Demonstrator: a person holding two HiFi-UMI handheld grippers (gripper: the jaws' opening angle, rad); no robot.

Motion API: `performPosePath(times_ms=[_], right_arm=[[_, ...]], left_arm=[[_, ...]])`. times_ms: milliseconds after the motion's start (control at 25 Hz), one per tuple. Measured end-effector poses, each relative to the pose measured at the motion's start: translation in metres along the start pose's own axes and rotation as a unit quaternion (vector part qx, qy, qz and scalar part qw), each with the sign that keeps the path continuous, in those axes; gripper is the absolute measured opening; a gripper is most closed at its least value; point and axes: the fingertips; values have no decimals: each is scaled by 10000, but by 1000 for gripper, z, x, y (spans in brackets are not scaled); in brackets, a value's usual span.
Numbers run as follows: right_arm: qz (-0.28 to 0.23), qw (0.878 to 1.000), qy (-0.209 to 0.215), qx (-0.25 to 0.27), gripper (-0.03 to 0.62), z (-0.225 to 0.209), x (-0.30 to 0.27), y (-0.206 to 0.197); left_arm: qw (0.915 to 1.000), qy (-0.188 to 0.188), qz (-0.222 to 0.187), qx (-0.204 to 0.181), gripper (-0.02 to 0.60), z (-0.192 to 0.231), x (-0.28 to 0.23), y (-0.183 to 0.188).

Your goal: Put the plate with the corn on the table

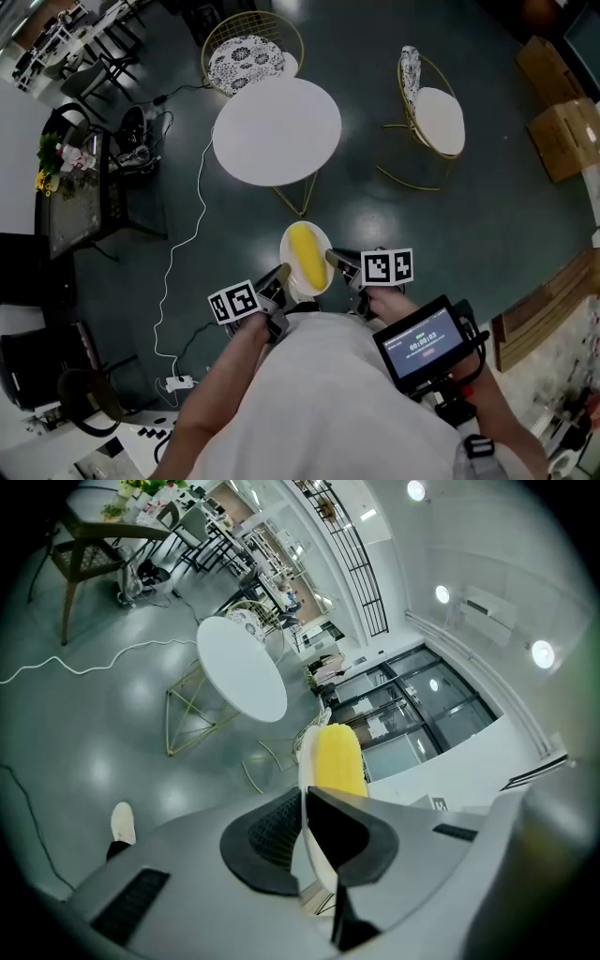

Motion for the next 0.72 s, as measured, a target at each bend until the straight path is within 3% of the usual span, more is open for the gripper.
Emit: performPosePath(times_ms=[120, 720], right_arm=[[-19, 10000, -42, -34, 32, 6, -32, 16], [46, 9999, -35, 163, 32, 41, -117, 77]], left_arm=[[10000, -18, 49, -9, 26, 12, 3, 36], [9997, -134, -187, 41, 26, 29, 22, 139]])
Point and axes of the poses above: the fingertips, and each gripper's own axes: x backward along the fingers, z to its left, y out of its top, and after that the axes turned 6 degrees about x, right-handed
